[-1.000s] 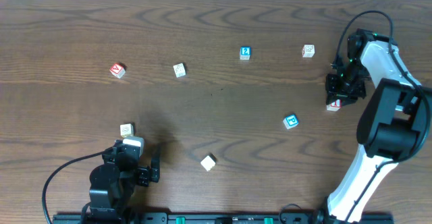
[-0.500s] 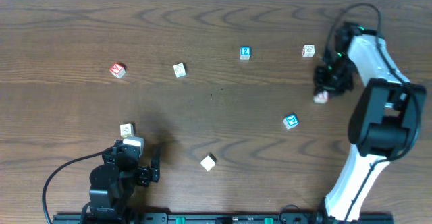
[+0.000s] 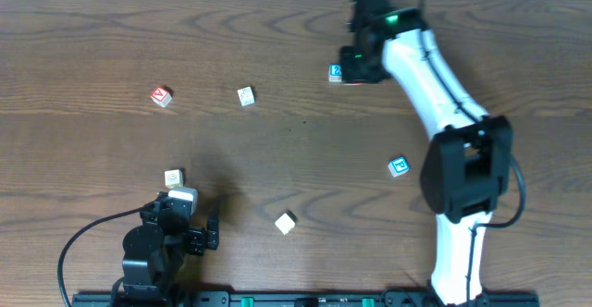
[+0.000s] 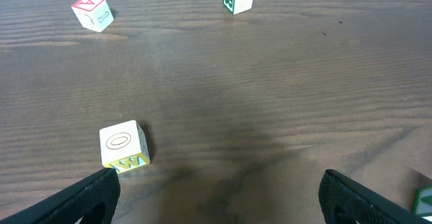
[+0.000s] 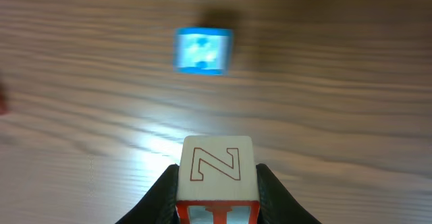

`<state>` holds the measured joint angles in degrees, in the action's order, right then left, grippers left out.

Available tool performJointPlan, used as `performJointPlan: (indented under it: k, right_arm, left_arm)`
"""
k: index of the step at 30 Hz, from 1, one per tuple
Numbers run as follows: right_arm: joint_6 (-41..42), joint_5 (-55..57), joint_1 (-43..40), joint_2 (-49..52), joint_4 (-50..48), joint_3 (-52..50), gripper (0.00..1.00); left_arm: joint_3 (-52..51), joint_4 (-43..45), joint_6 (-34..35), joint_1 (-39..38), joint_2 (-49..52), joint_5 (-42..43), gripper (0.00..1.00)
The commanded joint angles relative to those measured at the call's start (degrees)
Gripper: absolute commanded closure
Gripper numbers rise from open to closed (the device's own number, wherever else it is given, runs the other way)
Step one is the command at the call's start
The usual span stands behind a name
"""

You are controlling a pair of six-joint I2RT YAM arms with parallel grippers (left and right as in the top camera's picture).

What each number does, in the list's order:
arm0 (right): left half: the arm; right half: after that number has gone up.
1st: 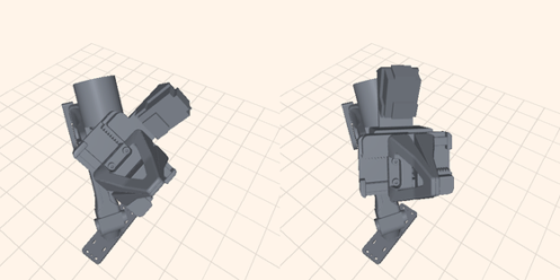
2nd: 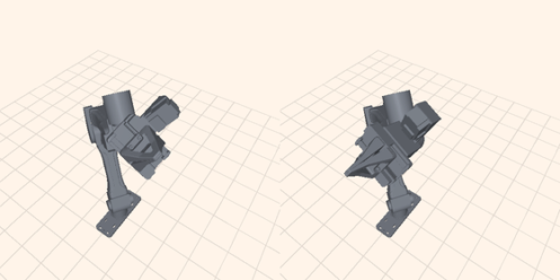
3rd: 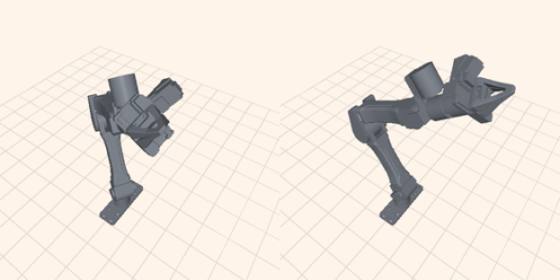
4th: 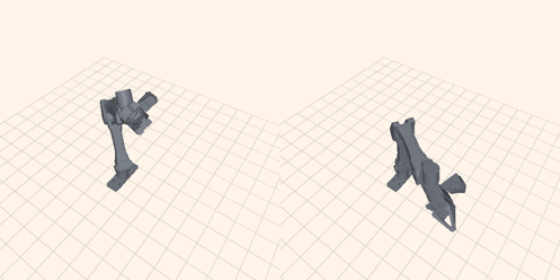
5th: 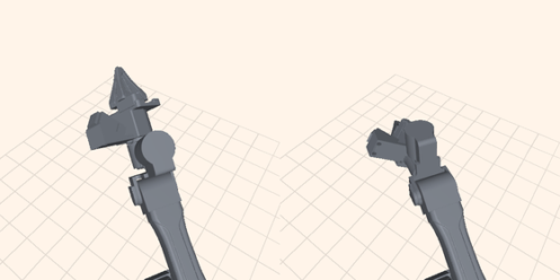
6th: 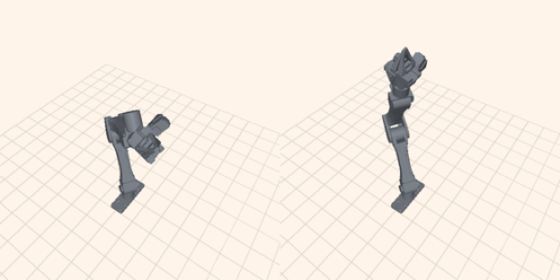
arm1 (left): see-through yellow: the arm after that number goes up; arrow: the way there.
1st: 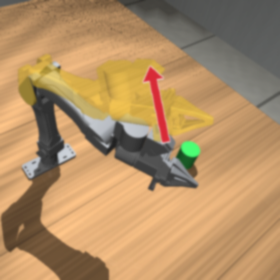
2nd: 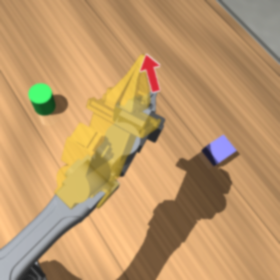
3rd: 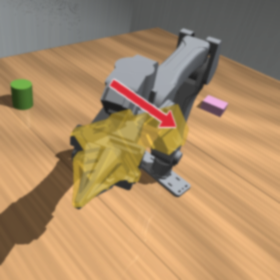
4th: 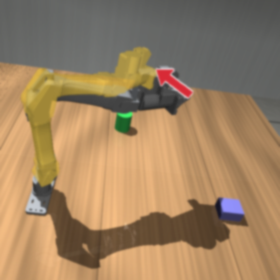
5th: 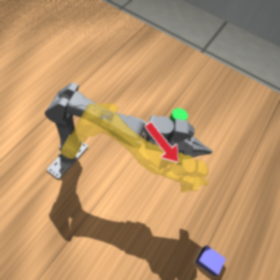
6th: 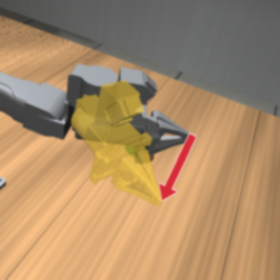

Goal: Spell out Ai2
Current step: 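Carry the red 1 block left and set it down mid-table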

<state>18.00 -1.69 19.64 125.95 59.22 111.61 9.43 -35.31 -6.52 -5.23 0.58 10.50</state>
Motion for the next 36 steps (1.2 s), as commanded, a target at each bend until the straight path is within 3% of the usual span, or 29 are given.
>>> performJointPlan:
  k: [1,5,15,36]
  right_arm:
    - [7.3,3.9,4.5,0.3,-0.7,0.3,0.98]
    - [15.2,4.9,9.0,2.5,-1.2,0.3,0.98]
    - [19.5,9.3,14.3,5.4,1.0,0.3,0.98]
    - [19.2,5.3,14.9,8.9,2.9,0.1,0.99]
  left_arm:
    - [-0.4,0.2,-1.2,0.4,-0.4,0.2,0.05]
    - [-0.4,0.2,-1.2,0.4,-0.4,0.2,0.05]
    - [-0.4,0.2,-1.2,0.4,-0.4,0.2,0.05]
    - [-0.4,0.2,-1.2,0.4,-0.4,0.2,0.05]
